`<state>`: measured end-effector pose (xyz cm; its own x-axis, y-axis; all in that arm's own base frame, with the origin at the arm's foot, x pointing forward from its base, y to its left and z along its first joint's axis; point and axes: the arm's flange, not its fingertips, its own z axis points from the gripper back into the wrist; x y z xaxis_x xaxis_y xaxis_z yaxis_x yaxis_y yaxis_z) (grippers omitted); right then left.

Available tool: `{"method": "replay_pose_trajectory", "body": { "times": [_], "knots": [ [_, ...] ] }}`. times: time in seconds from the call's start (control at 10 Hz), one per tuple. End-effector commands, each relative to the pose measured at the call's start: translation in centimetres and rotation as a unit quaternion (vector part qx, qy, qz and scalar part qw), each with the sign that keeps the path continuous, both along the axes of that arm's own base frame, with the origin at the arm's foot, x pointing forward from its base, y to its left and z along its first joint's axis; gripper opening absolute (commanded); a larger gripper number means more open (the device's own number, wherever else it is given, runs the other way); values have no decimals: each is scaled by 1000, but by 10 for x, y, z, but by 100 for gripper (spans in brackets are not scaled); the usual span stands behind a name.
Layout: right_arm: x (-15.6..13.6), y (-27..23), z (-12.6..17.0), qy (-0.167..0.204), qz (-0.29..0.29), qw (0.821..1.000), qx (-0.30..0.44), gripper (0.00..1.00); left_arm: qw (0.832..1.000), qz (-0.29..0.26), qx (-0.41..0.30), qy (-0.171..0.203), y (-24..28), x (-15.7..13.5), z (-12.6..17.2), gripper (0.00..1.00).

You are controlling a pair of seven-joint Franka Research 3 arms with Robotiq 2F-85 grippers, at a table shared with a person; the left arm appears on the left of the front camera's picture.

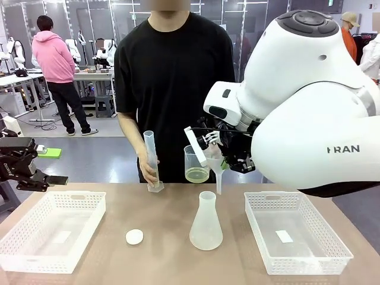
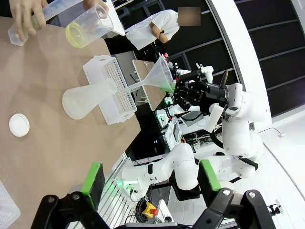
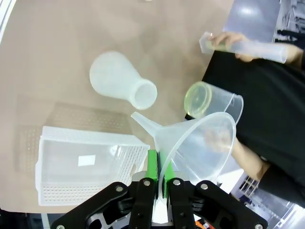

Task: Prepare the solutions needed for the experiment.
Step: Pick up the Plastic Funnel and insert it into the Big flask.

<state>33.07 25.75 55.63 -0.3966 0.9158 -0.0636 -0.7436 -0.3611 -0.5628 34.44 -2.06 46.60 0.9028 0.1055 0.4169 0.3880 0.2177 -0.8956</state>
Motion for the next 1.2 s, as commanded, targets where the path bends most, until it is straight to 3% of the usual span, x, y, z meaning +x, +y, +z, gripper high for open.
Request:
{"method": "replay_pose_trajectory", "body": {
  "times": [0.0, 0.3, 0.4, 1.1],
  "knots": [
    [5, -2, -4, -1, 33, 999, 22, 5, 1000, -3, -8, -5, -1, 1, 3, 100],
    [8, 8, -7, -14, 52, 998, 17, 5, 1000, -3, -8, -5, -1, 1, 3, 100],
    [3, 6, -1, -5, 17, 1000, 14, 5, 1000, -3, -8, -5, -1, 1, 3, 100],
    [22, 14, -8, -13, 14, 999, 25, 5, 1000, -3, -8, -5, -1, 1, 3, 100]
  ]
}}
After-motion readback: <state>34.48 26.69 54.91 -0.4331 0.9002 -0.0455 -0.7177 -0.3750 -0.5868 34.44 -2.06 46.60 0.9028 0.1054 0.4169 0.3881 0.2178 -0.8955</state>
